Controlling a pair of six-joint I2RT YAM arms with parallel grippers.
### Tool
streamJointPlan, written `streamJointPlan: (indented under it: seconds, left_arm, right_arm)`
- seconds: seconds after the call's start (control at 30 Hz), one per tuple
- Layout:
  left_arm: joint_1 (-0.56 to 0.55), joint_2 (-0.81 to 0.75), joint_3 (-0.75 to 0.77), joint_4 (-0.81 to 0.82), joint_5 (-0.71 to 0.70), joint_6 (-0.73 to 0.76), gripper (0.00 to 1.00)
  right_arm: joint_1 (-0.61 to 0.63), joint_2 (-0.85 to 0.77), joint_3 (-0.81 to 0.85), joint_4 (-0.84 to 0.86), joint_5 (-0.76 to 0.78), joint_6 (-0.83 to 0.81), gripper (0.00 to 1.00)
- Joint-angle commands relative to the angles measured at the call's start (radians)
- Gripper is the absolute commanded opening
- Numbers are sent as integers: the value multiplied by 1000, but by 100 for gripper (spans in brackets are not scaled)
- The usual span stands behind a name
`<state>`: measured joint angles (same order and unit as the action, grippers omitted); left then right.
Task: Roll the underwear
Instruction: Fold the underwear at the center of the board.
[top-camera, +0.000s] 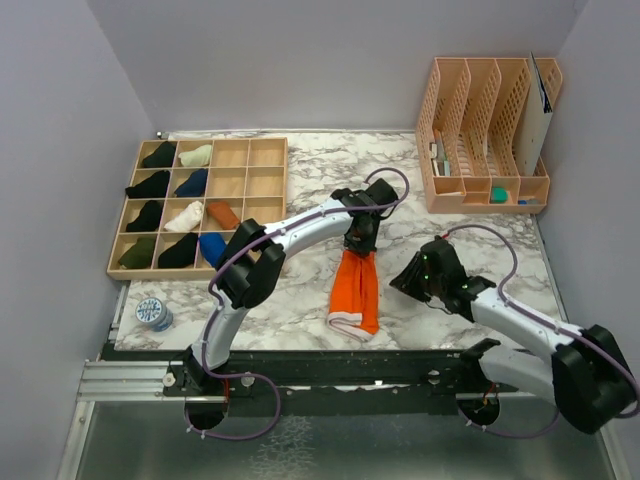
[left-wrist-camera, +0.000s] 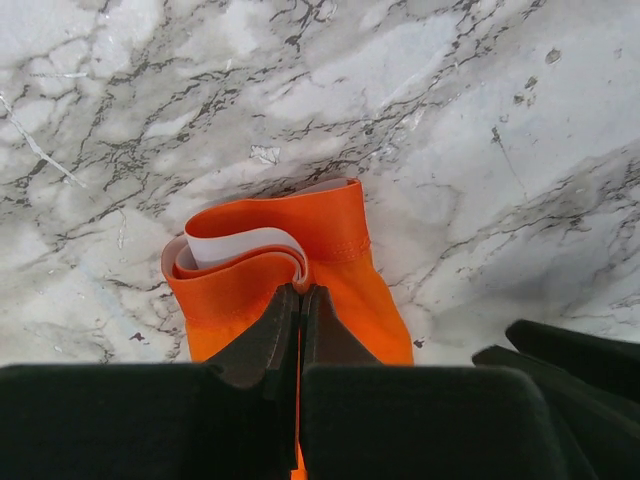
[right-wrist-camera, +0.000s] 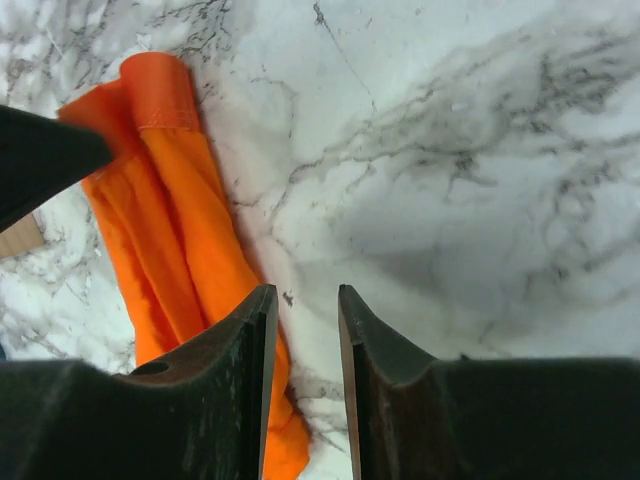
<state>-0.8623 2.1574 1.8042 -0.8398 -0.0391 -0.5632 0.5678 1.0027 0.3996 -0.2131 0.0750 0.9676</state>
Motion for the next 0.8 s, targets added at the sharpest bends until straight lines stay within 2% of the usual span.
streamJointPlan:
  seconds: [0.0, 0.23, 0.53, 0.77]
  left_arm:
    - [-1, 9, 46, 3, 2, 12, 0]
    - [1, 9, 44, 4, 8, 12, 0]
    - [2, 21, 61, 4, 34, 9, 0]
    - [5, 14, 46, 5, 31, 9, 0]
  right_arm:
    - [-116, 155, 40, 196, -337, -182, 36]
    - [-213, 384, 131, 346, -466, -243, 38]
    - [-302, 643, 184, 576, -683, -215, 38]
    - [-314, 685, 142, 681, -695, -141, 40]
